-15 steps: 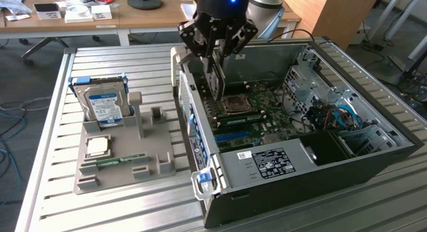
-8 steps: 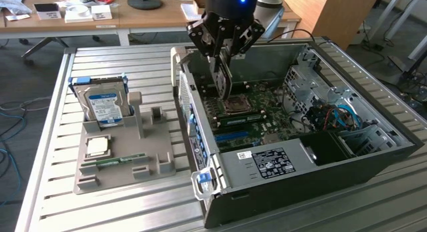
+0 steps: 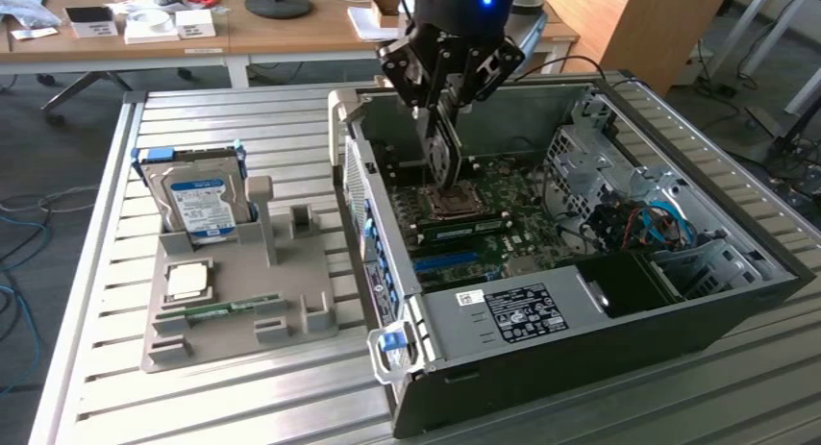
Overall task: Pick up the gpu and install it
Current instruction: 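Pick up the gpu and move the gpu toward the slot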
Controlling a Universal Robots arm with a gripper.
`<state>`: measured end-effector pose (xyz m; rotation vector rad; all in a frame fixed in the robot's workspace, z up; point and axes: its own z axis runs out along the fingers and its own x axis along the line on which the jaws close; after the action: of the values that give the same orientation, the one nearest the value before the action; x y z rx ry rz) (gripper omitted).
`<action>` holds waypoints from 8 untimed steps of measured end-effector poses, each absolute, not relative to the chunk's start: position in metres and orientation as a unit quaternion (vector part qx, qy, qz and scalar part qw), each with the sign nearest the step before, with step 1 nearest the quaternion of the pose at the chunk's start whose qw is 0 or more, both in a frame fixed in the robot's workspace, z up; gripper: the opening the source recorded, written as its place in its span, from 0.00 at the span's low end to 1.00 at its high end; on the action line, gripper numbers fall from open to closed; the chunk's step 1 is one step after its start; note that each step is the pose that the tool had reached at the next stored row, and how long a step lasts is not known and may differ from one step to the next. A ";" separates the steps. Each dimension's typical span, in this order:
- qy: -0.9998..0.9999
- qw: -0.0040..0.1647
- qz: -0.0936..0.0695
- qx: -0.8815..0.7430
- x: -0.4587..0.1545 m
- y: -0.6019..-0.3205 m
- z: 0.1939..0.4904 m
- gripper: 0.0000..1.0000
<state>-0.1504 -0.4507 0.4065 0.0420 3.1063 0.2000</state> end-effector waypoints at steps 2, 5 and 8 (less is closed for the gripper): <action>0.998 0.014 0.064 0.013 -0.147 -0.451 0.407 0.27; 0.998 0.014 0.065 0.013 -0.141 -0.451 0.406 0.27; 0.998 0.014 0.065 0.014 -0.135 -0.451 0.407 0.27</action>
<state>-0.1349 -0.4507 0.4065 0.0421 3.1062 0.2023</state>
